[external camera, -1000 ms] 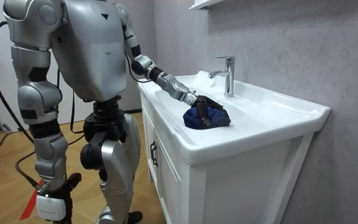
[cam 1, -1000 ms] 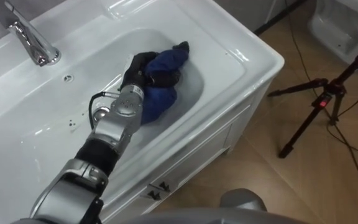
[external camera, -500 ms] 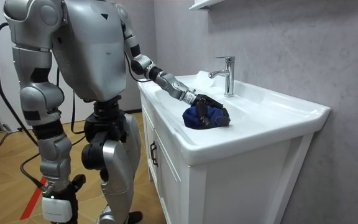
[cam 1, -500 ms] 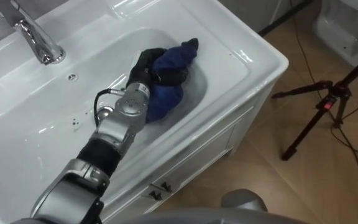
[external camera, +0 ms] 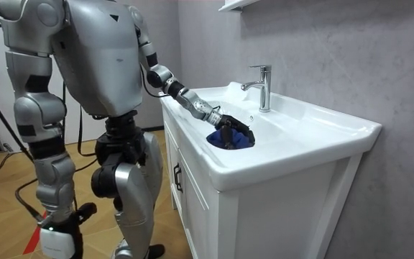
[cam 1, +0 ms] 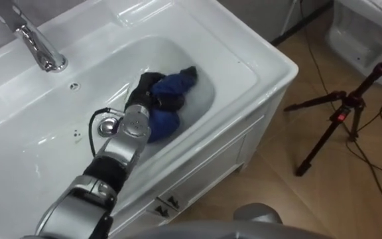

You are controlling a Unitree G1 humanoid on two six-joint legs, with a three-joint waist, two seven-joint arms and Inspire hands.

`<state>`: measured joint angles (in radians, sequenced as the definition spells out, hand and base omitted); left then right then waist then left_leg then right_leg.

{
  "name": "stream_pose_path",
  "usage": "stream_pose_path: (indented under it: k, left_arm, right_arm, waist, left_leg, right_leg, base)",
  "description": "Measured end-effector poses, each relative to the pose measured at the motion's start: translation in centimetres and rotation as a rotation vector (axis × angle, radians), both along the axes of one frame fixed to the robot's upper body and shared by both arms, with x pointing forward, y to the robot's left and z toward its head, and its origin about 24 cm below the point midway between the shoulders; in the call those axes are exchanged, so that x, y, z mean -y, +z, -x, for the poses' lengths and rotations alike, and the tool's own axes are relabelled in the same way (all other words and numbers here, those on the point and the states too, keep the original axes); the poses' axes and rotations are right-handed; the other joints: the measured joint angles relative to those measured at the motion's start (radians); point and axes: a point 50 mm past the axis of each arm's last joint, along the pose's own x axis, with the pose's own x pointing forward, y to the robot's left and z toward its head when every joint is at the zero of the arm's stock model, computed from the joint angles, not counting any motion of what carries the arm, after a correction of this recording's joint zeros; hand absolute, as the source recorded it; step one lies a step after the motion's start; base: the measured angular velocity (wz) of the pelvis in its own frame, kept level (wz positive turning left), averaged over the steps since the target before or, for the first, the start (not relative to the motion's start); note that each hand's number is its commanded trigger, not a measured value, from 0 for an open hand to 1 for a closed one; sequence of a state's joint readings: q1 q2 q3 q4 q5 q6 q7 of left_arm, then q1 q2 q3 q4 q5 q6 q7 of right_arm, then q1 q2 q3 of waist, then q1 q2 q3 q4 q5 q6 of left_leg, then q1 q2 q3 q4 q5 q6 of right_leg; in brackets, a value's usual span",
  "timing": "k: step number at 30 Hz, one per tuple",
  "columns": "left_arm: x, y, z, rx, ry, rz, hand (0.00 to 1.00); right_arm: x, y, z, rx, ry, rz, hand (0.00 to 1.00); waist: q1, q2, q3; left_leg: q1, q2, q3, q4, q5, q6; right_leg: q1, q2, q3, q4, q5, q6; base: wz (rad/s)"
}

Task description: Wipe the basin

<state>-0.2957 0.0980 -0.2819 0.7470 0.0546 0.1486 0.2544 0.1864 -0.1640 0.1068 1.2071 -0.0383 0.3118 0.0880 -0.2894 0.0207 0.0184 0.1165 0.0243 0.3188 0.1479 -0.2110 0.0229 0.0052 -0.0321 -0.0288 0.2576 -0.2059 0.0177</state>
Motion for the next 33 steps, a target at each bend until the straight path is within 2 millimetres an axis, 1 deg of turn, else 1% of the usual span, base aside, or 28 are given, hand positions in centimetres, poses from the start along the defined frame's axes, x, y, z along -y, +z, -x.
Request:
stream_pose_path:
  k: [1,2,4,5,7,9,11,12,13,14,17,18,20,21,22,23,24,26,27,29,33]
  left_arm:
    - [-0.7,-0.1,0.2,-0.004,0.017,-0.011,1.00]
    - [-1.1,-0.4,0.4,-0.015,0.026,-0.027,1.00]
    - [-1.8,-0.9,0.7,-0.036,0.057,-0.033,1.00]
    - [-2.4,-1.2,1.0,-0.054,0.086,-0.035,1.00]
    - [-3.3,-1.8,1.4,-0.081,0.135,-0.041,1.00]
    - [-4.2,-2.1,1.8,-0.102,0.157,-0.057,1.00]
    - [-5.1,-2.5,2.2,-0.130,0.178,-0.079,1.00]
    - [-5.3,-2.6,2.4,-0.137,0.185,-0.083,1.00]
    - [-6.1,-2.7,2.9,-0.146,0.207,-0.089,1.00]
    - [-6.8,-2.9,3.3,-0.157,0.229,-0.099,1.00]
    - [-8.1,-3.1,4.0,-0.172,0.253,-0.147,1.00]
    - [-8.3,-3.1,4.0,-0.174,0.251,-0.161,1.00]
    - [-8.8,-3.1,4.3,-0.184,0.249,-0.213,1.00]
    - [-9.1,-3.2,4.4,-0.190,0.254,-0.223,1.00]
    - [-9.5,-3.1,4.5,-0.192,0.258,-0.246,1.00]
    - [-10.0,-2.9,4.5,-0.194,0.261,-0.274,1.00]
    - [-10.4,-2.8,4.5,-0.194,0.261,-0.290,1.00]
    - [-12.1,-2.2,4.6,-0.202,0.256,-0.387,1.00]
    - [-12.5,-2.1,4.6,-0.206,0.253,-0.413,1.00]
    - [-13.8,-1.5,4.7,-0.211,0.252,-0.503,1.00]
    - [-15.5,-1.0,5.3,-0.230,0.249,-0.621,1.00]
  right_arm:
    - [0.2,0.1,0.0,0.004,-0.014,0.005,0.00]
    - [0.3,0.1,0.3,0.001,-0.033,0.009,0.00]
    - [0.4,0.2,0.9,-0.009,-0.052,0.009,0.00]
    - [0.4,0.2,1.0,-0.012,-0.060,0.009,0.00]
    - [0.4,0.2,1.1,-0.011,-0.075,0.011,0.00]
    - [0.5,0.2,1.2,-0.009,-0.088,0.015,0.00]
    - [0.7,0.2,1.2,-0.006,-0.093,0.022,0.00]
    - [0.7,0.2,1.2,-0.004,-0.096,0.023,0.00]
    - [0.8,0.3,1.1,0.007,-0.105,0.027,0.00]
    - [0.9,0.3,1.1,0.015,-0.110,0.034,0.00]
    - [1.1,0.3,1.0,0.028,-0.106,0.049,0.00]
    - [1.1,0.3,1.1,0.027,-0.106,0.050,0.00]
    - [1.3,0.4,1.4,0.020,-0.101,0.055,0.00]
    - [1.3,0.4,1.4,0.019,-0.094,0.056,0.00]
    - [1.5,0.4,1.5,0.016,-0.079,0.060,0.00]
    - [1.7,0.5,1.5,0.016,-0.070,0.065,0.00]
    - [1.8,0.5,1.5,0.018,-0.076,0.069,0.00]
    - [2.2,0.6,1.4,0.027,-0.099,0.082,0.00]
    - [2.3,0.7,1.5,0.028,-0.101,0.085,0.00]
    - [2.7,0.8,1.7,0.026,-0.119,0.102,0.00]
    - [3.1,0.9,1.7,0.030,-0.128,0.125,0.00]
  waist:
    - [0.012,-0.006,-0.0022]
    - [0.019,-0.012,-0.0091]
    - [0.027,-0.018,-0.0143]
    - [0.032,-0.015,-0.0209]
    - [0.036,-0.015,-0.0212]
    - [0.039,-0.007,-0.0220]
    - [0.047,0.007,-0.0211]
    - [0.049,0.010,-0.0209]
    - [0.050,0.015,-0.0203]
    - [0.051,0.017,-0.0200]
    - [0.056,0.020,-0.0193]
    - [0.060,0.020,-0.0192]
    - [0.083,0.021,-0.0187]
    - [0.085,0.021,-0.0186]
    - [0.091,0.023,-0.0190]
    - [0.095,0.032,-0.0221]
    - [0.095,0.033,-0.0220]
    - [0.096,0.034,-0.0214]
    - [0.096,0.034,-0.0213]
    - [0.106,0.038,-0.0208]
    - [0.112,0.047,-0.0172]
  left_leg:
    - [0.000,0.003,0.005,0.002,-0.001,-0.003]
    - [0.003,0.005,0.008,0.004,-0.002,-0.005]
    - [0.017,0.006,0.010,0.005,-0.005,-0.010]
    - [0.024,0.016,0.013,0.005,-0.008,-0.014]
    - [0.036,0.018,0.017,0.005,-0.011,-0.020]
    - [0.045,0.020,0.017,0.005,-0.013,-0.023]
    - [0.046,0.023,0.017,0.004,-0.014,-0.024]
    - [0.046,0.025,0.017,0.004,-0.014,-0.025]
    - [0.049,0.032,0.019,0.005,-0.016,-0.027]
    - [0.052,0.032,0.022,0.005,-0.017,-0.030]
    - [0.053,0.032,0.025,0.007,-0.017,-0.032]
    - [0.053,0.031,0.026,0.007,-0.017,-0.032]
    - [0.054,0.031,0.030,0.006,-0.017,-0.033]
    - [0.054,0.031,0.030,0.006,-0.017,-0.033]
    - [0.053,0.031,0.029,0.008,-0.017,-0.033]
    - [0.051,0.032,0.028,0.008,-0.017,-0.033]
    - [0.049,0.032,0.027,0.008,-0.017,-0.033]
    - [0.041,0.032,0.025,0.010,-0.017,-0.033]
    - [0.037,0.032,0.024,0.013,-0.017,-0.033]
    - [0.034,0.032,0.020,0.021,-0.017,-0.033]
    - [0.038,0.031,0.003,0.020,-0.017,-0.033]
  right_leg:
    - [-0.001,0.004,0.003,-0.002,0.004,-0.002]
    - [0.002,0.007,0.003,-0.004,0.007,-0.005]
    - [0.018,0.012,0.002,-0.007,0.010,-0.008]
    - [0.024,0.016,0.003,-0.009,0.011,-0.010]
    - [0.040,0.021,0.004,-0.019,0.014,-0.014]
    - [0.047,0.025,0.005,-0.021,0.014,-0.015]
    - [0.047,0.029,0.006,-0.021,0.016,-0.017]
    - [0.047,0.030,0.009,-0.021,0.016,-0.018]
    - [0.048,0.033,0.011,-0.020,0.017,-0.020]
    - [0.049,0.036,0.015,-0.020,0.017,-0.021]
    - [0.051,0.039,0.019,-0.020,0.016,-0.025]
    - [0.052,0.040,0.020,-0.020,0.016,-0.025]
    - [0.053,0.041,0.026,-0.022,0.015,-0.026]
    - [0.052,0.041,0.026,-0.022,0.015,-0.026]
    - [0.048,0.040,0.026,-0.022,0.016,-0.026]
    - [0.047,0.040,0.026,-0.022,0.016,-0.026]
    - [0.048,0.040,0.025,-0.022,0.016,-0.026]
    - [0.050,0.041,0.024,-0.023,0.016,-0.026]
    - [0.049,0.040,0.023,-0.024,0.016,-0.026]
    - [0.049,0.038,0.019,-0.029,0.017,-0.027]
    - [0.062,0.034,0.000,-0.037,0.017,-0.027]
  base:
    - [-0.20]
    - [-0.15]
    - [-0.07]
    - [-0.09]
    - [-0.09]
    - [-0.03]
    - [-0.02]
    - [-0.06]
    - [-0.10]
    - [-0.11]
    - [-0.06]
    - [-0.04]
    - [-0.05]
    - [0.00]
    - [0.00]
    - [0.00]
    - [0.00]
    - [0.00]
    - [0.04]
    - [0.04]
    - [0.10]
